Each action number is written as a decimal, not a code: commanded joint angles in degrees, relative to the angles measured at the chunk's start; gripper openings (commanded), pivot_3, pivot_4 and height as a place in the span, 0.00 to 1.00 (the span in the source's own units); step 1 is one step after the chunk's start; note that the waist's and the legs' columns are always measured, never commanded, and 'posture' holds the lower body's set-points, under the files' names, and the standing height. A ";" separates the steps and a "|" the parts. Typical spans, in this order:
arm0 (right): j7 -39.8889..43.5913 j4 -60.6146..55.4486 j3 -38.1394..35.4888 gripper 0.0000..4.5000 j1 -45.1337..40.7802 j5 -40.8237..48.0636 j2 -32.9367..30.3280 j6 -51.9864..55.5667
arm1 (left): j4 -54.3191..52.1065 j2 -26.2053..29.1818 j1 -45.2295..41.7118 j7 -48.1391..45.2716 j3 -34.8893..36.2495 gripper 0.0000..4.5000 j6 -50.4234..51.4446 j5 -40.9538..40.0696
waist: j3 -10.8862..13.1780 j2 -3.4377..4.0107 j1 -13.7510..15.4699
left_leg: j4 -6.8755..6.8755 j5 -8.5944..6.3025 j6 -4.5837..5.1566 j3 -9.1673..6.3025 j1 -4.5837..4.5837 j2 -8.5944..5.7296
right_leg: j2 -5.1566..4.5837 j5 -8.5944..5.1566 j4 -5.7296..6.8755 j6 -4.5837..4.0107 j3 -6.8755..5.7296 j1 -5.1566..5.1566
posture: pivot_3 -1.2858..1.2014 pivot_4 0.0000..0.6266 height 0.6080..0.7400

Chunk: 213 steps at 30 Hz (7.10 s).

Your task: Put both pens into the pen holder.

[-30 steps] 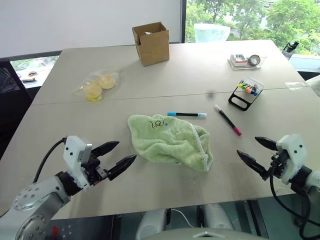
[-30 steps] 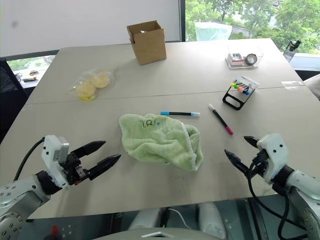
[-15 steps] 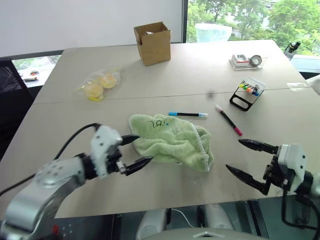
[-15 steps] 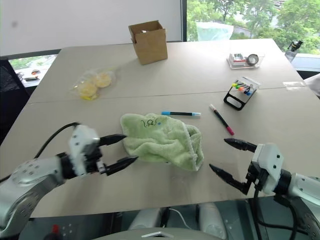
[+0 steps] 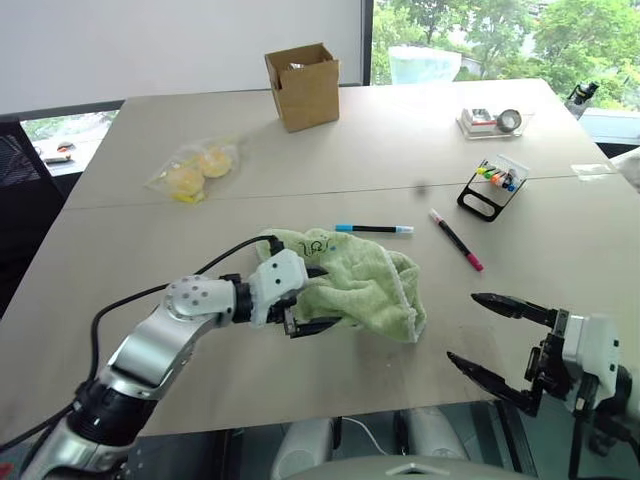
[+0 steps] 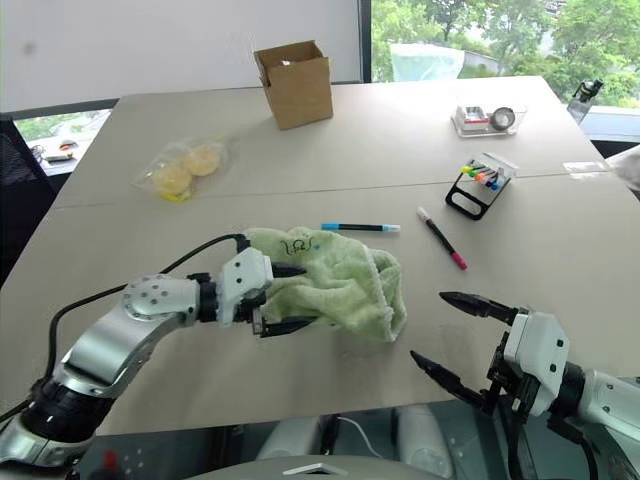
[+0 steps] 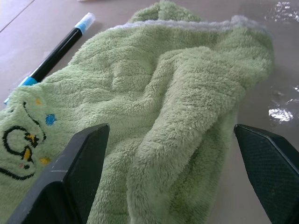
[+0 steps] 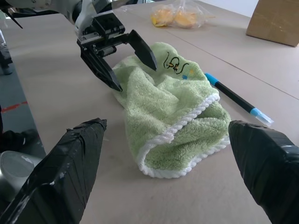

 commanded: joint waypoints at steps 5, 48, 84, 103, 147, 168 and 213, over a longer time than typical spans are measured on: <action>-3.88 -1.86 2.01 1.00 -1.32 -0.03 1.08 0.05 | 5.22 -3.48 0.06 0.33 -2.14 0.26 -6.34 5.46 | 0.00 0.00 -0.19 | 0.00 0.05 -0.08 -0.01 0.00 0.00 | 0.00 0.00 -0.01 0.00 0.01 -0.01 | 0.52 0.24 1.00; -13.87 19.90 17.14 1.00 -33.80 -8.65 1.60 15.24 | -18.76 1.85 16.70 21.20 59.17 0.85 39.58 -44.00 | 0.12 -0.33 1.21 | 0.03 0.07 -0.16 -0.30 -0.01 -0.05 | -0.14 0.04 -0.02 -0.08 -0.16 -0.07 | 0.52 0.24 1.00; -20.65 33.38 20.64 0.01 -49.35 -14.78 -2.56 40.35 | -24.74 -2.81 3.37 30.92 28.42 0.87 29.18 -41.48 | 0.13 -0.25 -0.15 | 0.09 0.10 -0.18 -0.07 -0.02 -0.05 | 0.01 0.10 0.04 -0.03 0.05 -0.12 | 0.52 0.24 1.00; -26.99 24.90 3.94 0.01 -56.04 3.09 3.51 56.19 | -18.96 -10.06 -2.30 38.54 22.11 0.87 29.83 -46.29 | 0.15 -0.24 -0.37 | 0.15 0.10 -0.18 -0.11 -0.25 -0.06 | 0.03 0.10 0.05 -0.02 0.01 -0.30 | 0.52 0.24 1.00; -123.95 29.39 -15.59 0.01 -64.30 82.20 24.62 39.44 | -20.32 -5.54 -0.63 29.46 21.48 0.87 24.41 -39.36 | 0.11 -0.16 -2.29 | 0.20 0.14 -0.11 0.45 -0.74 -0.02 | 0.30 0.13 0.49 0.02 0.38 -1.14 | 0.52 0.24 1.00; -130.50 44.35 -15.63 0.01 -74.45 82.20 22.73 31.66 | -23.54 -6.73 1.19 34.02 22.15 0.87 25.20 -40.81 | 0.11 -0.14 -2.20 | 0.19 0.14 -0.11 0.46 -0.74 -0.02 | 0.28 0.13 0.50 0.01 0.39 -1.16 | 0.52 0.24 1.00; -114.05 63.85 -10.49 0.01 -84.47 71.28 14.60 26.47 | -27.67 -4.82 5.24 39.53 23.89 0.87 24.78 -44.09 | 0.12 -0.13 -2.17 | 0.17 0.14 -0.11 0.50 -0.78 -0.01 | 0.27 0.13 0.43 0.01 0.42 -1.16 | 0.52 0.24 1.00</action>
